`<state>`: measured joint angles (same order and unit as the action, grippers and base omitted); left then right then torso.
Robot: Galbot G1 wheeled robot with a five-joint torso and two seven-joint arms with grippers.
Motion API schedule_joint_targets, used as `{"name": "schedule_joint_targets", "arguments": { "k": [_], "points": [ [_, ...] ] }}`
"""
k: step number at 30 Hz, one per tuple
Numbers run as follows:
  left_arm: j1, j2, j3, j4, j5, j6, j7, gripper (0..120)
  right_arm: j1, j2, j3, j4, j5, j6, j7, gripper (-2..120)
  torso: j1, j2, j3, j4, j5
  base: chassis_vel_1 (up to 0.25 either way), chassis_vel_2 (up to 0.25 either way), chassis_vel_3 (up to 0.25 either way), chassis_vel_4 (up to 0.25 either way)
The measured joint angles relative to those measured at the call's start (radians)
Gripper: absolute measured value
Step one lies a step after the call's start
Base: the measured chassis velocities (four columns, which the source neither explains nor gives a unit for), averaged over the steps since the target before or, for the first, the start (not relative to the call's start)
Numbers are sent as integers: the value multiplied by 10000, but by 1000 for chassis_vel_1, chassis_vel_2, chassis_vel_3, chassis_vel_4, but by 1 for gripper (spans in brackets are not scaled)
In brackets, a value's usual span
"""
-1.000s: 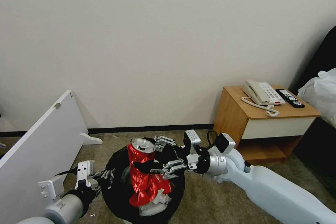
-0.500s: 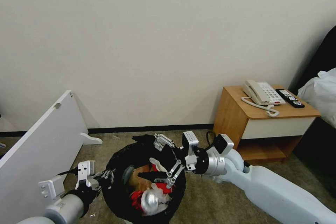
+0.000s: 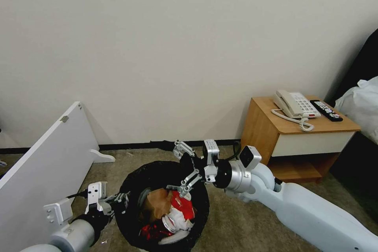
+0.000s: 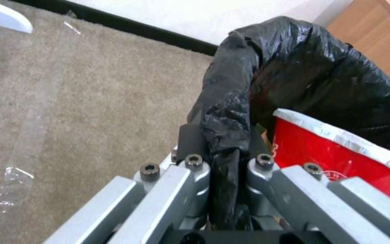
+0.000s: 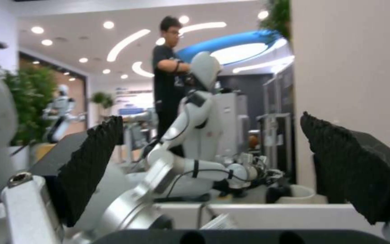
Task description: Pick up the trash bin, then pick up the garbage from the floor and place it into the trash bin.
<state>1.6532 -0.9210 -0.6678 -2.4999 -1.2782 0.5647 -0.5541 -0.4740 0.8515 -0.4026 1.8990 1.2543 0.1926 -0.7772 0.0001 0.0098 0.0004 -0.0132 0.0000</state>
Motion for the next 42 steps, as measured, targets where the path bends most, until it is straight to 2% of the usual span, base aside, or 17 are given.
{"name": "schedule_joint_targets", "arguments": {
  "k": [3,4,5,6,7,8,9,12,15,16,18,22,30,32,37,39,42],
  "points": [
    [1,-5,10,0,4,10,-7,4,-120,-79,354,190,-114,177,974,100,0,0,0,1,0,0,0,0,0],
    [-10,-7,18,-1,34,17,-8,4,-263,-180,622,358,-318,330,1992,100,0,0,0,1,0,0,0,0,0],
    [-10,-7,18,-1,34,17,-8,4,-263,-180,622,358,-318,330,1992,100,0,0,0,1,0,0,0,0,0],
    [-35,-17,25,-1,111,22,-1,4,-504,-327,1007,587,-654,401,3296,100,0,0,0,2,0,0,0,0,0],
    [-35,-17,25,-1,111,22,-1,4,-504,-327,1007,587,-654,401,3296,100,0,0,0,2,0,0,0,0,0],
    [-66,-31,26,-1,162,23,1,4,-935,-551,1612,885,-1102,386,4803,100,0,0,0,0,1,0,0,0,0],
    [-66,-31,26,-1,162,23,1,4,-935,-551,1612,885,-1102,386,4803,100,0,0,0,0,1,0,0,0,0],
    [-87,-34,17,-1,182,24,38,4,-2533,-1412,3291,1376,-1876,199,6893,100,0,0,-2,-4,3,0,0,0,0],
    [-92,-36,7,-1,191,24,43,4,-3213,-1724,3864,1471,-1974,142,7092,100,0,1,-1,-4,1,0,0,0,0],
    [4,-126,-82,-1,277,23,75,4,-3834,-1947,4391,1491,-2100,47,7158,100,0,0,-1,-16,2,0,0,0,0],
    [344,-390,-270,-1,516,18,140,4,-4480,-2019,5108,1430,-2151,-58,6967,100,0,0,-1,7,4,0,0,0,0],
    [394,-507,-289,0,672,8,152,4,-5286,-2092,6180,1531,-2213,-263,6842,100,0,0,-1,14,0,0,0,0,0],
    [463,-528,-288,-1,789,-12,229,4,-6808,-2100,7981,1890,-2545,-633,7328,100,0,1,-2,-5,-1,0,0,0,0],
    [499,-514,-344,-1,897,-42,265,4,-8555,-1849,9597,2032,-3209,-853,7402,100,0,0,0,-1,7,0,0,0,0],
    [564,-592,-338,-1,1160,-81,365,4,-9929,-1327,11143,2529,-3815,-1472,7759,100,0,1,-1,1,4,0,0,0,0],
    [620,-664,-323,0,1382,-124,458,4,-11199,-562,12576,3143,-5203,-2076,8418,100,0,1,-1,-2,1,0,0,0,0],
    [635,-780,-301,0,1540,-160,537,4,-12144,200,13416,3611,-6127,-2231,8431,100,-1,0,-1,0,-1,0,0,0,0]
  ]
}}
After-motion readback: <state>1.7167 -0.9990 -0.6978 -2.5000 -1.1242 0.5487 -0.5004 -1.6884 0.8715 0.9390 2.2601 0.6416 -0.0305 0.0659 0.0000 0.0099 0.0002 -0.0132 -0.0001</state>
